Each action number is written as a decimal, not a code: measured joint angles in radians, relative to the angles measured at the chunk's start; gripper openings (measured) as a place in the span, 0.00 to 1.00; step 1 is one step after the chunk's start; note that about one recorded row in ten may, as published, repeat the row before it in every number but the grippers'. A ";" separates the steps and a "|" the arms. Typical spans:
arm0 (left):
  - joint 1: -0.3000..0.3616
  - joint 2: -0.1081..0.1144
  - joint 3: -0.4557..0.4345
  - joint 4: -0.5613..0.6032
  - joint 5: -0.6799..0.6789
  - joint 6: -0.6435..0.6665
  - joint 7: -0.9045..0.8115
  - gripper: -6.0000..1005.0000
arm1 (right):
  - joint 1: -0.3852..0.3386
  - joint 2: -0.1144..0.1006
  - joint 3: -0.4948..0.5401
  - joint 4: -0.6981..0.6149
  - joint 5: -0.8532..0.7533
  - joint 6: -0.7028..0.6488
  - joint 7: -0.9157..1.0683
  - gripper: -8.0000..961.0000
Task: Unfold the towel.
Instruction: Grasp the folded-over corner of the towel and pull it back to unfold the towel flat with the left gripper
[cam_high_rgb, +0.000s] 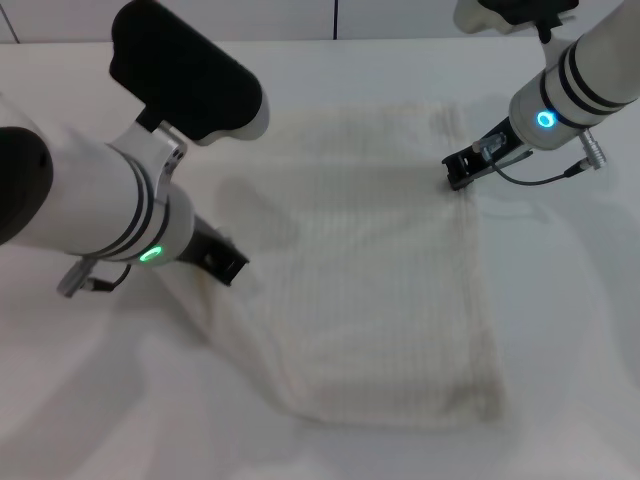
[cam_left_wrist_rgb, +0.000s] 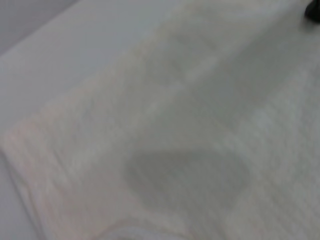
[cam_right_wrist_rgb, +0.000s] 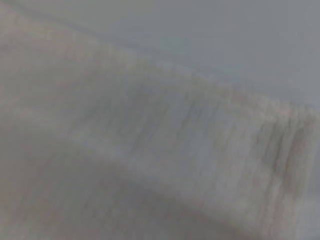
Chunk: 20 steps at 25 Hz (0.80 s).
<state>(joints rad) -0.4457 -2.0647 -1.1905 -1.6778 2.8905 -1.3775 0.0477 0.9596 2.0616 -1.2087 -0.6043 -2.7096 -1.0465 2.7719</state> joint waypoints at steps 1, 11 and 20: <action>0.001 0.001 -0.001 -0.001 0.000 -0.018 -0.007 0.08 | 0.000 0.000 0.000 0.000 0.000 -0.001 0.000 0.01; 0.002 0.002 -0.020 0.006 0.001 -0.121 -0.028 0.09 | 0.001 0.000 0.000 0.000 -0.001 -0.003 0.000 0.01; 0.001 0.003 -0.038 0.024 0.001 -0.186 -0.043 0.09 | 0.001 0.000 0.000 0.000 -0.001 -0.005 0.000 0.01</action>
<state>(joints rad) -0.4447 -2.0618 -1.2285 -1.6539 2.8917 -1.5639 0.0045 0.9603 2.0616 -1.2087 -0.6044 -2.7107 -1.0519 2.7719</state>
